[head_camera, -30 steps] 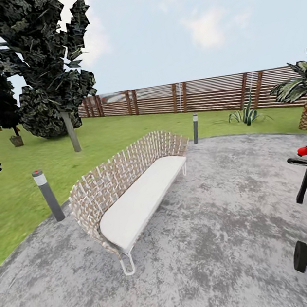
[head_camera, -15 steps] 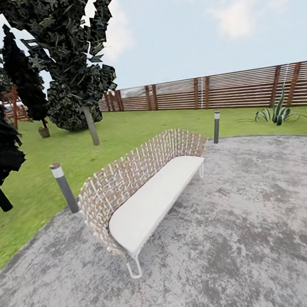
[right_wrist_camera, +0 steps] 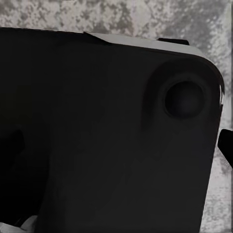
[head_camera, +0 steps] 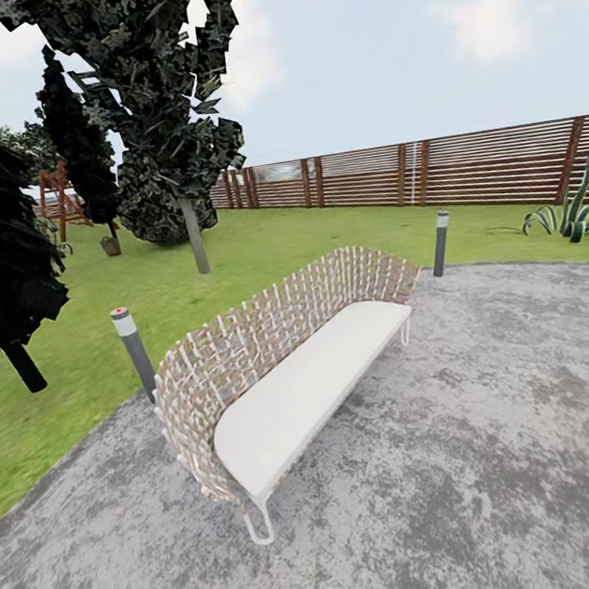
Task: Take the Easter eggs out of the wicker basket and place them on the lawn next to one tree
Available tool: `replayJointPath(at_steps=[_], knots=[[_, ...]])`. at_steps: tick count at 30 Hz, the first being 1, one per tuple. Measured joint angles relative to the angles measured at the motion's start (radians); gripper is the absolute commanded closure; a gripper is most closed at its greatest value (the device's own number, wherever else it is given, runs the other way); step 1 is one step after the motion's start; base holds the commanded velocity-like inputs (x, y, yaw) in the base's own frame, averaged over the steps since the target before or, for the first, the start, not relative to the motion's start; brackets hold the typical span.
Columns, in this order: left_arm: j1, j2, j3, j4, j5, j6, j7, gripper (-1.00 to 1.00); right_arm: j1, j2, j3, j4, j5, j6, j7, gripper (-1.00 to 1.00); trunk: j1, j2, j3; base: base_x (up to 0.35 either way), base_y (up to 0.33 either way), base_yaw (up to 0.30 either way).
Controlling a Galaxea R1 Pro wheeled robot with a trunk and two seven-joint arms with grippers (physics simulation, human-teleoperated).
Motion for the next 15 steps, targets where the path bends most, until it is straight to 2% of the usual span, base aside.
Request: replayJointPath(at_steps=[5,15], knots=[[0.0,0.0,0.0,0.0,0.0,0.0,0.0,-1.0,0.0,0.011,0.002,-0.003,0.006,0.0,0.009,-1.0,0.0,0.0,0.0,0.11,-0.016,0.006],[0.0,0.0,0.0,0.0,0.0,0.0,0.0,-1.0,0.0,0.02,0.003,-0.014,0.005,-0.002,0.013,-1.0,0.0,0.0,0.0,0.276,-0.049,0.001]])
